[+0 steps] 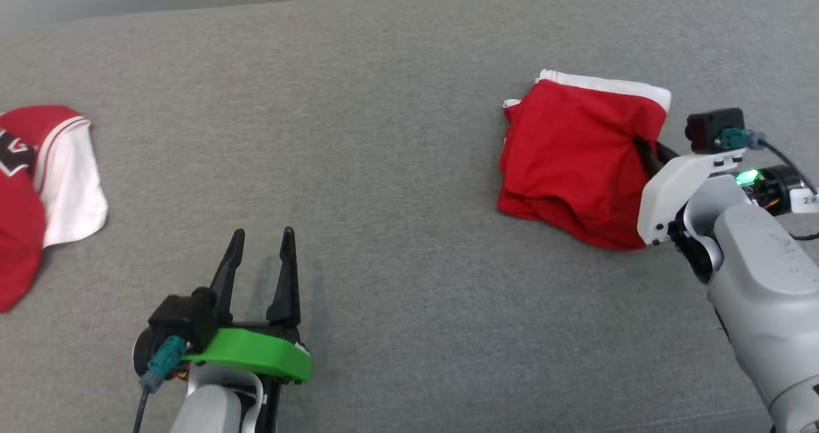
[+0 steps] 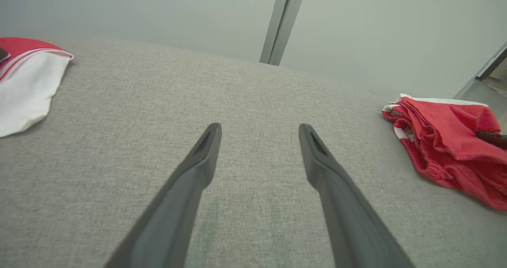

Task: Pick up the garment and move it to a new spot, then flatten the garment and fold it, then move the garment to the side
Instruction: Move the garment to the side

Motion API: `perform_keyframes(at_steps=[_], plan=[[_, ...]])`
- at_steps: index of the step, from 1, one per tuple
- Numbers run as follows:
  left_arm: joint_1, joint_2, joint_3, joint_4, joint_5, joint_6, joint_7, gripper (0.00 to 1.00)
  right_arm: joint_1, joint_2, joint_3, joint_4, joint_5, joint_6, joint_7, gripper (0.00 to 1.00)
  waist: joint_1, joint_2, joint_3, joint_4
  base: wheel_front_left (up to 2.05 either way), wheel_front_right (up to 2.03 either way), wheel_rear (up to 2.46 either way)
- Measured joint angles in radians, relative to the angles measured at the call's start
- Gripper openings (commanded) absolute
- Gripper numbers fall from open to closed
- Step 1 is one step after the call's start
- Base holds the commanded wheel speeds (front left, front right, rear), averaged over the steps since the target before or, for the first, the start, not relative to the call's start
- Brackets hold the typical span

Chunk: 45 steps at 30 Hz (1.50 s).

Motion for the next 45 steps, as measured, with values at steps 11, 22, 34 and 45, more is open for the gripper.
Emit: perform_keyframes(at_steps=[11,22,34,45], plan=[[-0.073,0.028,-0.052,0.026,0.052,-0.014,0.000,1.00,-0.018,-0.013,-0.060,0.051,0.026,0.000,-0.098,0.00,0.0000,0.0000,0.050,-0.223,0.00,0.00,0.00],[-0.119,0.051,-0.083,0.004,0.057,-0.018,0.017,1.00,-0.126,-0.071,-0.086,0.143,0.008,0.000,-0.151,0.00,0.0000,0.0000,0.148,-0.312,0.00,0.00,0.00],[-0.131,0.072,-0.051,-0.058,0.038,0.008,0.016,1.00,-0.364,-0.225,-0.078,0.235,-0.132,0.000,-0.164,0.12,0.0000,0.0000,0.232,-0.189,0.00,0.00,0.00],[-0.144,0.062,-0.054,-0.055,0.034,0.008,0.006,1.00,-0.425,-0.249,-0.154,0.302,-0.263,0.000,-0.253,1.00,0.0000,0.0000,0.288,-0.105,0.00,0.00,0.00]])
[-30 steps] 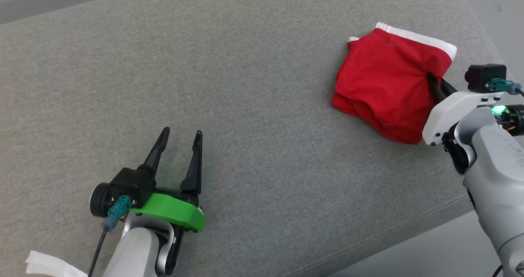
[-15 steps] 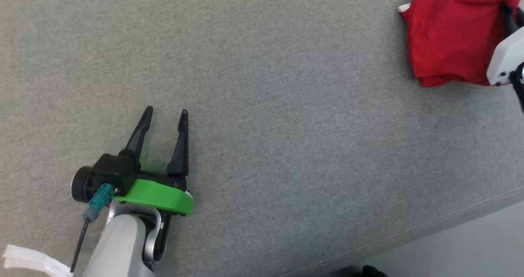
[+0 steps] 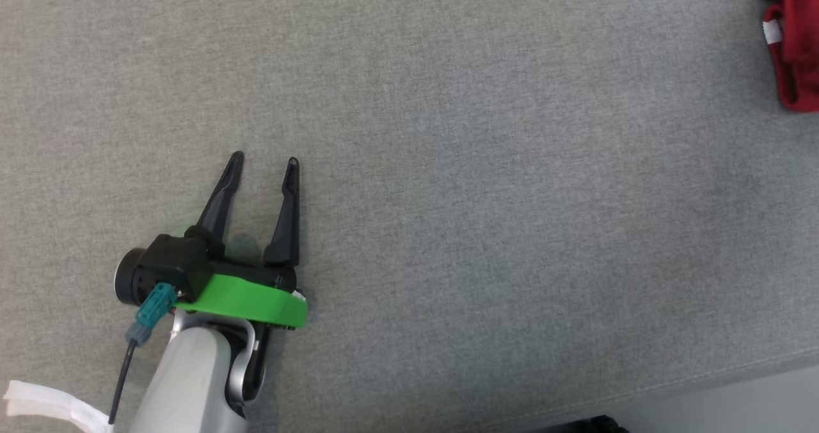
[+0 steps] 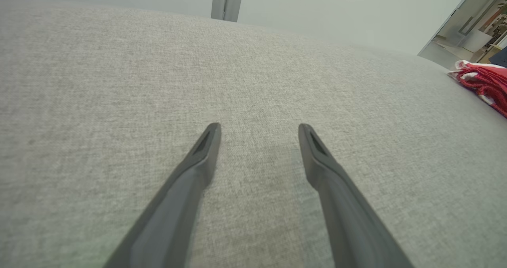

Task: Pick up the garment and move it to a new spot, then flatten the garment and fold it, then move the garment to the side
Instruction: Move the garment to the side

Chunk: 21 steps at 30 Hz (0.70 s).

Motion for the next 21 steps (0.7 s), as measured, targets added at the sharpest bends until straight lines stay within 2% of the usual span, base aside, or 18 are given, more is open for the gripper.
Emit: perform_keyframes(at_steps=[8,13,21], plan=[[0.001,-0.002,0.009,0.028,-0.013,0.000,-0.003,1.00,0.036,0.073,0.003,-0.060,-0.024,0.000,-0.014,1.00,0.0000,-0.0001,-0.045,-0.008,0.00,0.00,0.00],[0.003,-0.005,0.026,0.050,-0.028,-0.002,-0.003,1.00,0.097,0.127,0.028,-0.176,-0.007,0.000,-0.015,1.00,0.0000,-0.0001,-0.104,-0.013,0.00,0.00,0.00],[0.057,-0.023,0.128,0.062,-0.018,-0.001,-0.005,1.00,0.256,0.229,0.020,-0.362,0.031,0.000,-0.015,1.00,0.0000,-0.0001,-0.231,-0.007,0.00,0.00,0.00]])
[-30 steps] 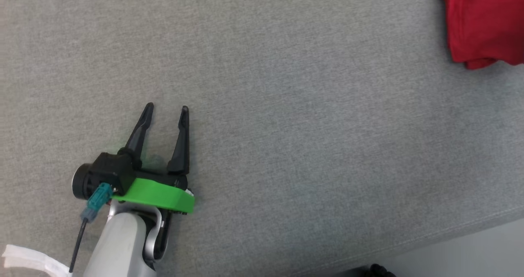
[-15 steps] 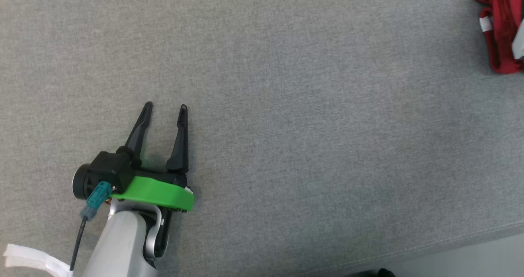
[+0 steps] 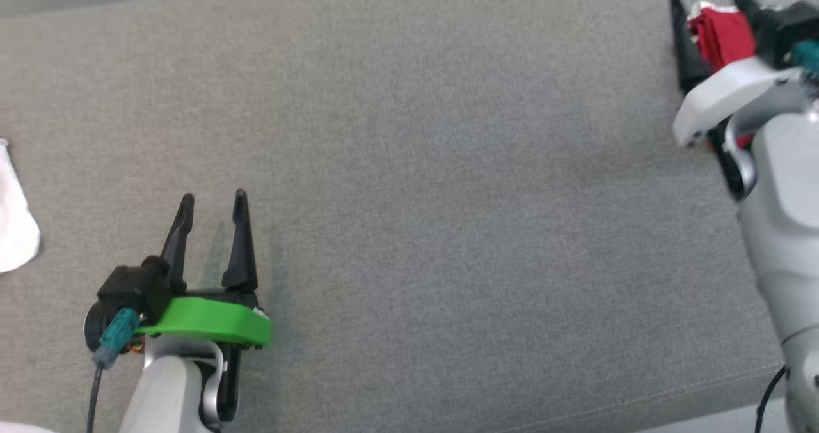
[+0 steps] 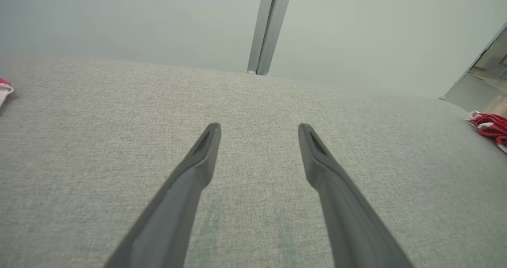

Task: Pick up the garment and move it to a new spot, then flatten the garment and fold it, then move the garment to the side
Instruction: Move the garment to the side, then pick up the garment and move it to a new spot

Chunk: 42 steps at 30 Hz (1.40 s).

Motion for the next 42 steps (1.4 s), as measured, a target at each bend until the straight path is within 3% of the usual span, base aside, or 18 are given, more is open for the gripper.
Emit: perform_keyframes(at_steps=[14,19,27,42], plan=[[0.190,-0.033,0.136,0.033,0.008,-0.009,-0.002,1.00,0.452,0.186,-0.185,-0.265,-0.030,0.000,0.000,1.00,-0.0001,0.0000,-0.224,0.047,0.00,0.00,0.00],[0.240,-0.036,0.138,0.033,0.008,-0.010,-0.002,1.00,0.606,0.205,-0.178,-0.341,-0.046,0.000,0.000,1.00,0.0000,0.0000,-0.275,0.070,0.00,0.00,0.00],[0.277,-0.038,0.080,0.029,-0.038,-0.007,-0.002,1.00,0.761,0.207,-0.117,-0.416,0.057,0.000,0.000,1.00,0.0000,0.0000,-0.315,0.095,0.00,0.00,0.00],[0.282,-0.038,0.044,0.028,-0.054,0.011,-0.002,1.00,0.801,0.207,-0.080,-0.433,0.069,0.000,0.000,1.00,-0.0001,0.0000,-0.314,0.109,0.00,0.00,0.00]])
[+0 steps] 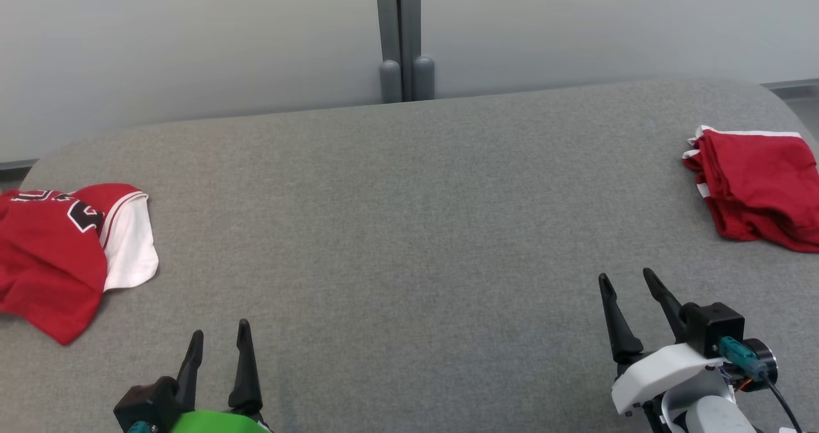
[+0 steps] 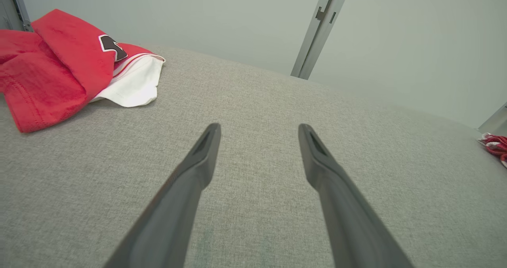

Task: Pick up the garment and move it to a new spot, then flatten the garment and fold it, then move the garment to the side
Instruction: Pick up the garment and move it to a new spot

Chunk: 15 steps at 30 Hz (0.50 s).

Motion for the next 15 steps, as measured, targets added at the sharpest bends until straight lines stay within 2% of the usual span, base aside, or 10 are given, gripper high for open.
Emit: perform_keyframes(at_steps=[7,15], plan=[[-0.007,0.000,-0.008,0.000,0.000,0.004,0.000,1.00,0.001,0.000,0.001,0.001,-0.004,0.000,0.000,1.00,0.0000,0.0000,0.002,0.044,0.00,0.00,0.00],[-0.030,-0.001,-0.009,-0.013,0.021,0.005,0.000,1.00,-0.008,0.000,0.023,-0.007,-0.004,0.000,0.000,1.00,0.0000,0.0000,0.017,0.154,0.00,0.00,0.00]])
